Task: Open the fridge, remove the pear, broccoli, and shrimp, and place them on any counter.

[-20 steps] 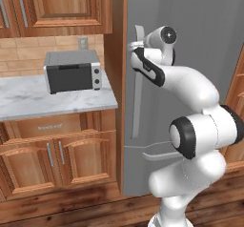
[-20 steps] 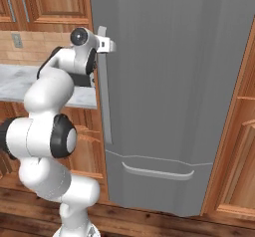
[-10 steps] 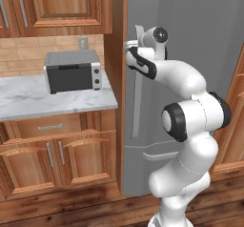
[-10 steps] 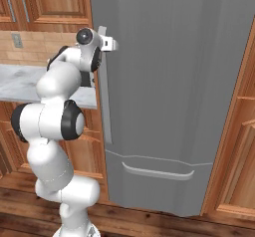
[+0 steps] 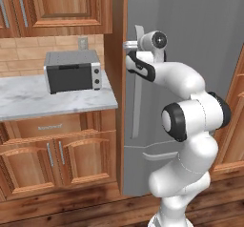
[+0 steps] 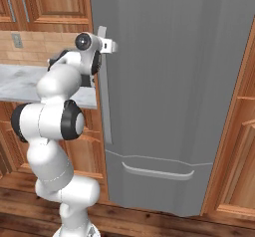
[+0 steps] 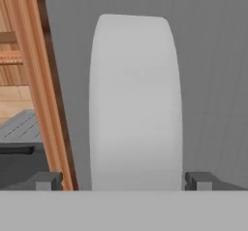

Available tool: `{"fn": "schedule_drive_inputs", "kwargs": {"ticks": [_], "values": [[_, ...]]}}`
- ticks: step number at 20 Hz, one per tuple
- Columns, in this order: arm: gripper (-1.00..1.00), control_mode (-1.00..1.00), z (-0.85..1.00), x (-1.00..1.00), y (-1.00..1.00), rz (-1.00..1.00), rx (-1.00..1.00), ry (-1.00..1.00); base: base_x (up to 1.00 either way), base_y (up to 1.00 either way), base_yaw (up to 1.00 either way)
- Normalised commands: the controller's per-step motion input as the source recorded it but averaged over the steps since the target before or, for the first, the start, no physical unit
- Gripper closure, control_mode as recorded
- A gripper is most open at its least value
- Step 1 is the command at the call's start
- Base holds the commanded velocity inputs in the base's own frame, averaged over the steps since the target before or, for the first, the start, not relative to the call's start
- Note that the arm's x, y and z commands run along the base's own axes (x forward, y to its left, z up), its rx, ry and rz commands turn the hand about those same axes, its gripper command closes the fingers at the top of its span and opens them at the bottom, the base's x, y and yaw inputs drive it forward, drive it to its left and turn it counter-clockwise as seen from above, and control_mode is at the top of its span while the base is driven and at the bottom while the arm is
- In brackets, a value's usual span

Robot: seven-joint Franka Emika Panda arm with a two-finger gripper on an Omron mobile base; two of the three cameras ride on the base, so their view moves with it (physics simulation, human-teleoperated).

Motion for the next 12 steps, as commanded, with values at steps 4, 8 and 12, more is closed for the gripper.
{"fn": "schedule_drive_inputs", "kwargs": {"ticks": [4, 8, 12], "values": [[1.00, -1.00, -0.01, 0.06, 0.00, 0.00, 0.00, 0.00, 0.00, 0.00, 0.00], [1.00, -1.00, 0.00, 0.00, 0.00, 0.00, 0.00, 0.00, 0.00, 0.00, 0.00], [1.00, -1.00, -0.09, -0.25, 0.00, 0.00, 0.00, 0.00, 0.00, 0.00, 0.00]]}}
